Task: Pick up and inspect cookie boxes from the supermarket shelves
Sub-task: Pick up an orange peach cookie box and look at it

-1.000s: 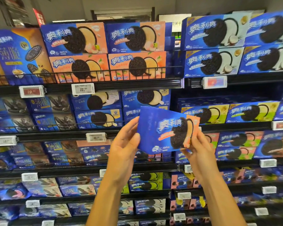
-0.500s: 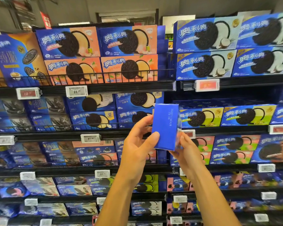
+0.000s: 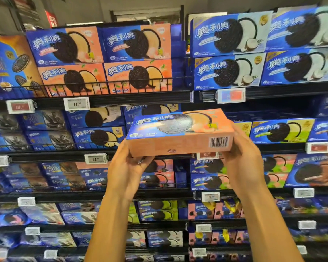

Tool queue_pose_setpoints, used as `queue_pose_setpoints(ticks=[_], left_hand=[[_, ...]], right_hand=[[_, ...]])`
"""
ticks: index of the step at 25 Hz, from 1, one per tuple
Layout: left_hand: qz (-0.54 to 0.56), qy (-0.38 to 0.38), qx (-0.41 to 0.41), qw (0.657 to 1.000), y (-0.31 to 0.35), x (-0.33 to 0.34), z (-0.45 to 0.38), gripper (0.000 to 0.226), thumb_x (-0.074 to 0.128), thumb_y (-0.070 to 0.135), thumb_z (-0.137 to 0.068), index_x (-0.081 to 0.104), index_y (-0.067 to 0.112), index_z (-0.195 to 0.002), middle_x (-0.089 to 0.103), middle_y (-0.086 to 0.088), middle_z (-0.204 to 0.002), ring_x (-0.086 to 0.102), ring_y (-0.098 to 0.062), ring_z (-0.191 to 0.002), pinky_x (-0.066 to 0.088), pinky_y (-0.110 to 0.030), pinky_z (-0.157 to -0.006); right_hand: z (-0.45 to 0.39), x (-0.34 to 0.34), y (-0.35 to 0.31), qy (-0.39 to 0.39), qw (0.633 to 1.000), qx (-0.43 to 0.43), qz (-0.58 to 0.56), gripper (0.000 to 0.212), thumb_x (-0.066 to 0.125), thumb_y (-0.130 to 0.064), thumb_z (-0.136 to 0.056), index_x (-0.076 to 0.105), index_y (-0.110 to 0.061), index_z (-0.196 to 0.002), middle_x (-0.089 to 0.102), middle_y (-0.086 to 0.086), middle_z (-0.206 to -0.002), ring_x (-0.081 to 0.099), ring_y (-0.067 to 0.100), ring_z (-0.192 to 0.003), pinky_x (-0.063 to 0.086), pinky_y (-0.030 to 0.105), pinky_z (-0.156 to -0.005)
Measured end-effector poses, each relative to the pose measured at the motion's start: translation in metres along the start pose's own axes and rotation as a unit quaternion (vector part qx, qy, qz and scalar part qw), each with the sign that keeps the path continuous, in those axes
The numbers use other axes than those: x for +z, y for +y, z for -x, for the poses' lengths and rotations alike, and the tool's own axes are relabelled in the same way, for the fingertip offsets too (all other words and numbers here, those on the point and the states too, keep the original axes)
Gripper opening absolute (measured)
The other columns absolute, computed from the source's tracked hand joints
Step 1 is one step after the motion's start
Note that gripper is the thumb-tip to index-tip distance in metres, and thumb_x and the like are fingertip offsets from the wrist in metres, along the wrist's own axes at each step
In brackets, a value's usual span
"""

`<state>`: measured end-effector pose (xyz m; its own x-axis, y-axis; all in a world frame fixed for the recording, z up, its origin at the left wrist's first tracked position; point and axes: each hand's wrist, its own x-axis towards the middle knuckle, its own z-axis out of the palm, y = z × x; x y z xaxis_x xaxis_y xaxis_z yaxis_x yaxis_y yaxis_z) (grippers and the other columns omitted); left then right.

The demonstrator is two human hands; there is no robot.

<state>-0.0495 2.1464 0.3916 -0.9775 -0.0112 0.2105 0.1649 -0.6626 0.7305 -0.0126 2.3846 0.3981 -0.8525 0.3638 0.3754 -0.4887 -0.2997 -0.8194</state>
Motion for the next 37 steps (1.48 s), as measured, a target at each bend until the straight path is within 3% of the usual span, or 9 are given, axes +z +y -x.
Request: queue_pose_setpoints(ticks=[4, 9, 15, 20, 22, 26, 32, 35, 37], left_hand=[[-0.022, 0.042, -0.006, 0.999, 0.002, 0.002, -0.001, 0.022, 0.059, 0.028, -0.092, 0.072, 0.014, -0.105, 0.074, -0.007, -0.105, 0.073, -0.023, -0.094, 0.06, -0.033, -0.068], [-0.076, 0.054, 0.015, 0.996, 0.006, 0.008, 0.004, 0.036, 0.061, 0.036, -0.089, 0.07, 0.011, -0.113, 0.075, -0.006, -0.104, 0.073, -0.025, -0.095, 0.059, -0.029, -0.067], [-0.106, 0.016, 0.03, 0.994, 0.009, 0.002, 0.006, 0.025, 0.047, 0.022, -0.102, 0.068, 0.017, -0.114, 0.072, -0.005, -0.114, 0.071, -0.021, -0.1, 0.06, -0.033, -0.074], [-0.086, -0.02, 0.055, 0.995, 0.008, -0.009, 0.006, 0.048, 0.034, -0.008, -0.098, 0.063, 0.021, -0.122, 0.071, -0.003, -0.119, 0.069, -0.018, -0.099, 0.06, -0.036, -0.076], [-0.083, -0.02, 0.065, 0.994, 0.008, -0.013, 0.008, 0.042, 0.039, -0.002, -0.099, 0.067, 0.022, -0.12, 0.072, -0.002, -0.115, 0.07, -0.017, -0.094, 0.06, -0.035, -0.073], [-0.096, -0.048, 0.093, 0.99, 0.006, -0.014, 0.014, 0.031, 0.052, 0.032, -0.096, 0.066, 0.02, -0.121, 0.07, -0.002, -0.12, 0.067, -0.017, -0.103, 0.059, -0.035, -0.08], [-0.092, -0.011, 0.125, 0.988, 0.004, -0.014, 0.014, 0.031, 0.062, 0.017, -0.082, 0.061, 0.019, -0.113, 0.074, 0.004, -0.105, 0.071, -0.014, -0.095, 0.06, -0.03, -0.069], [-0.098, -0.036, 0.137, 0.985, 0.007, -0.016, 0.016, 0.034, 0.07, 0.022, -0.082, 0.065, 0.025, -0.115, 0.072, 0.004, -0.114, 0.069, -0.014, -0.104, 0.059, -0.031, -0.076], [-0.111, -0.063, 0.158, 0.979, 0.011, -0.02, 0.016, 0.042, 0.081, 0.028, -0.077, 0.068, 0.032, -0.117, 0.069, 0.006, -0.12, 0.065, -0.013, -0.112, 0.057, -0.029, -0.084]], right_hand=[[-0.004, 0.005, -0.009, 0.021, 0.999, -0.009, 0.03, 0.03, 0.048, -0.028, -0.104, 0.072, -0.019, -0.119, 0.074, 0.007, -0.107, 0.068, 0.015, -0.099, 0.054, 0.03, -0.081], [-0.007, 0.004, -0.006, 0.046, 0.999, 0.007, 0.022, 0.03, 0.05, -0.034, -0.104, 0.077, -0.024, -0.098, 0.077, 0.002, -0.096, 0.07, 0.015, -0.097, 0.053, 0.04, -0.096], [-0.01, -0.004, -0.002, 0.003, 1.0, 0.021, -0.017, 0.025, 0.053, -0.029, -0.101, 0.075, -0.025, -0.11, 0.075, -0.002, -0.1, 0.067, 0.016, -0.1, 0.053, 0.031, -0.083], [-0.01, -0.01, 0.007, -0.018, 0.996, 0.031, -0.079, 0.035, 0.055, -0.03, -0.095, 0.068, -0.018, -0.126, 0.073, 0.0, -0.109, 0.065, 0.015, -0.1, 0.049, 0.035, -0.08], [-0.008, -0.012, 0.009, -0.035, 0.995, 0.025, -0.094, 0.042, 0.056, -0.031, -0.089, 0.065, -0.014, -0.127, 0.074, -0.001, -0.105, 0.067, 0.012, -0.095, 0.054, 0.027, -0.075], [-0.006, -0.013, 0.012, -0.026, 0.994, 0.015, -0.107, 0.028, 0.061, -0.021, -0.084, 0.07, -0.022, -0.11, 0.074, -0.002, -0.104, 0.07, 0.013, -0.092, 0.059, 0.025, -0.073], [0.001, -0.01, 0.012, -0.057, 0.992, -0.008, -0.114, 0.034, 0.061, -0.015, -0.085, 0.067, -0.023, -0.117, 0.072, -0.001, -0.113, 0.071, 0.014, -0.098, 0.061, 0.028, -0.077], [0.002, -0.009, 0.017, -0.054, 0.991, -0.017, -0.125, 0.043, 0.06, -0.017, -0.088, 0.058, -0.02, -0.131, 0.069, 0.002, -0.127, 0.069, 0.017, -0.107, 0.06, 0.031, -0.084], [0.003, -0.011, 0.021, -0.046, 0.995, -0.031, -0.087, 0.039, 0.06, -0.022, -0.089, 0.063, -0.022, -0.127, 0.071, -0.001, -0.124, 0.069, 0.015, -0.11, 0.058, 0.026, -0.085]])
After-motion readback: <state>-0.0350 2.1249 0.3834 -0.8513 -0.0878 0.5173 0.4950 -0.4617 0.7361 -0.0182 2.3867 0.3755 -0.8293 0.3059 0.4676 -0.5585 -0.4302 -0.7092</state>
